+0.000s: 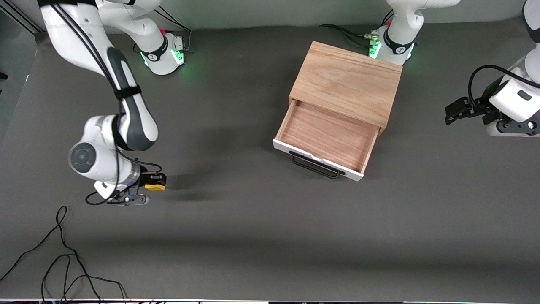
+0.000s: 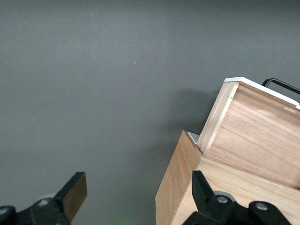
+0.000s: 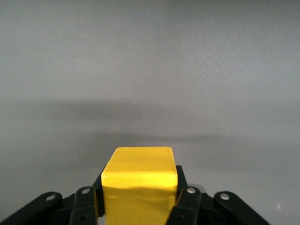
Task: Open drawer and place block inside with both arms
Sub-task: 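Lift the yellow cube and carry it over the open drawer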
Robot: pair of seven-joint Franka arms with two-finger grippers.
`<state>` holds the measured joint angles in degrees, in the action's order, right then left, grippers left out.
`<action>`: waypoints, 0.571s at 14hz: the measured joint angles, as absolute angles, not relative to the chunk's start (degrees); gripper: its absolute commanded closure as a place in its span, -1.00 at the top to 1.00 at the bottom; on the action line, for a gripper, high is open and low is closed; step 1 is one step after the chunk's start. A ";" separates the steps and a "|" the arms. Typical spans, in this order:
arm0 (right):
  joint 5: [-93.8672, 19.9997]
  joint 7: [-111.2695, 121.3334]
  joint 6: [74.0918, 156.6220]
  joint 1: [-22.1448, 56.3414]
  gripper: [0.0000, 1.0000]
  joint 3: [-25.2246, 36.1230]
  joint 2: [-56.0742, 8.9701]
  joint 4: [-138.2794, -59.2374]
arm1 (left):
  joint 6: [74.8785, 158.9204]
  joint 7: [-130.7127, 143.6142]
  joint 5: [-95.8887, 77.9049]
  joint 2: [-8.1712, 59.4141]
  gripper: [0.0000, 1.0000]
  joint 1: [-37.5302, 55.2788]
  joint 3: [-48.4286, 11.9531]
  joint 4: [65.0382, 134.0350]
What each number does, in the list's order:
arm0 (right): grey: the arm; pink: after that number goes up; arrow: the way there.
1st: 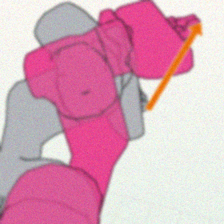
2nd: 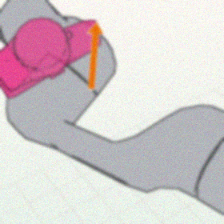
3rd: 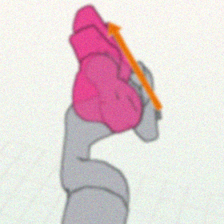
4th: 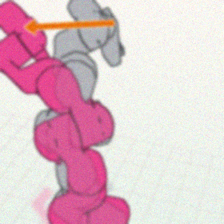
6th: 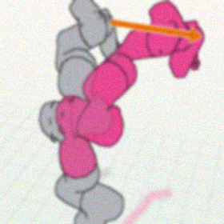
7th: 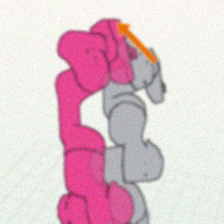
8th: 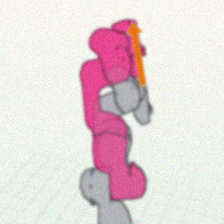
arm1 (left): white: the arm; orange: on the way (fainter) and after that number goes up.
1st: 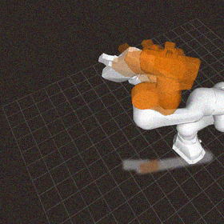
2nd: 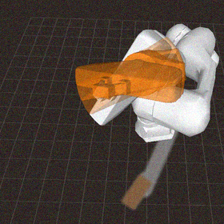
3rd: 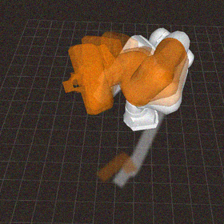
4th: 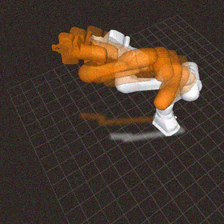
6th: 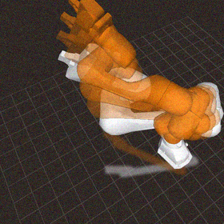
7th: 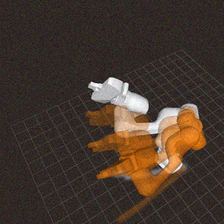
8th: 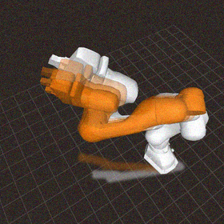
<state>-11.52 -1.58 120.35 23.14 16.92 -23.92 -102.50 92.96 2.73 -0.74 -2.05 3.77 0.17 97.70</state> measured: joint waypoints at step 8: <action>-15.02 -24.95 104.09 31.01 -0.91 16.16 -23.51 -81.04 | 92.19 1.89 -0.74 -2.05 1.00 3.76 0.20 96.76</action>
